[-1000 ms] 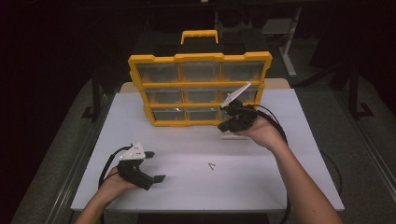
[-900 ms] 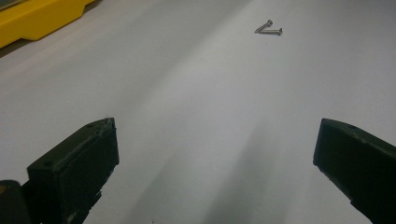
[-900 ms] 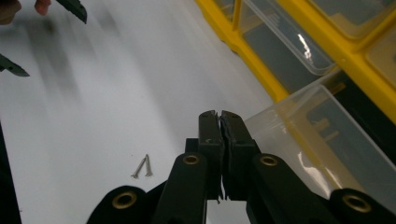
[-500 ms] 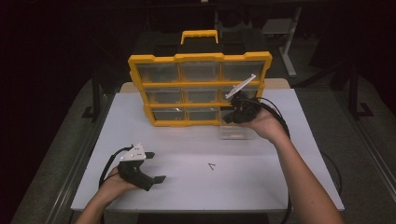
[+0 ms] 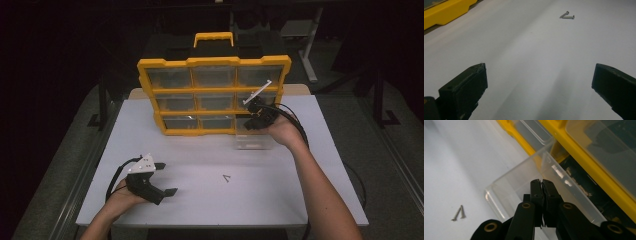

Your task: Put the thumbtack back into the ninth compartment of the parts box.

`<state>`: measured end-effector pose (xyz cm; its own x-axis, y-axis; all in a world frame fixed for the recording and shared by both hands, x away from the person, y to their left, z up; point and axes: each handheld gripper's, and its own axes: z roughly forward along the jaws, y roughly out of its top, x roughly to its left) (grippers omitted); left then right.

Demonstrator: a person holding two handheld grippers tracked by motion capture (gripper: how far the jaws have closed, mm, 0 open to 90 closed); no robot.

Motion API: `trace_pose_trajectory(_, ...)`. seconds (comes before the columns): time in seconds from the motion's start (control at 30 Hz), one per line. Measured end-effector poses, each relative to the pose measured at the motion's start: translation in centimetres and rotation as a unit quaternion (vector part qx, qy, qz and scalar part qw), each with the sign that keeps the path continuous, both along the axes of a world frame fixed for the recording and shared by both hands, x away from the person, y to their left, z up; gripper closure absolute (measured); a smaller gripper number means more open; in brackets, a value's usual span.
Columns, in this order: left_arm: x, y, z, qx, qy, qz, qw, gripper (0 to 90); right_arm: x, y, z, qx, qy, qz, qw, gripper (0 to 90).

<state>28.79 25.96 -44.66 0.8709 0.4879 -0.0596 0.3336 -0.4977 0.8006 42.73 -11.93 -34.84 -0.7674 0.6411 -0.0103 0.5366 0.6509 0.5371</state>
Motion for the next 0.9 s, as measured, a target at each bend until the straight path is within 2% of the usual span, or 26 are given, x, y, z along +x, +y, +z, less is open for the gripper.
trace_pose_trajectory(0.27,0.0,0.0,0.0,0.001,0.000,-0.001,1.0000,0.1,0.8,0.1,-1.1,-0.016,0.016,-0.004,0.9997,86.5)
trace_pose_trajectory(0.33,0.0,0.0,0.0,0.001,0.000,-0.001,1.0000,0.1,1.0,0.2,-1.4,-0.026,0.021,-0.003,0.9994,86.5)
trace_pose_trajectory(0.53,0.0,0.0,0.0,0.001,0.001,-0.002,1.0000,0.1,1.1,0.4,-1.9,-0.039,0.025,0.002,0.9989,86.0)
trace_pose_trajectory(0.73,0.0,0.1,0.0,0.001,0.001,-0.001,1.0000,0.1,1.1,0.3,-1.6,-0.032,0.021,-0.002,0.9993,81.9)
trace_pose_trajectory(0.9,0.1,0.1,0.0,0.002,0.000,-0.001,1.0000,0.0,0.7,-0.2,-0.8,-0.017,0.019,-0.008,0.9996,88.8)
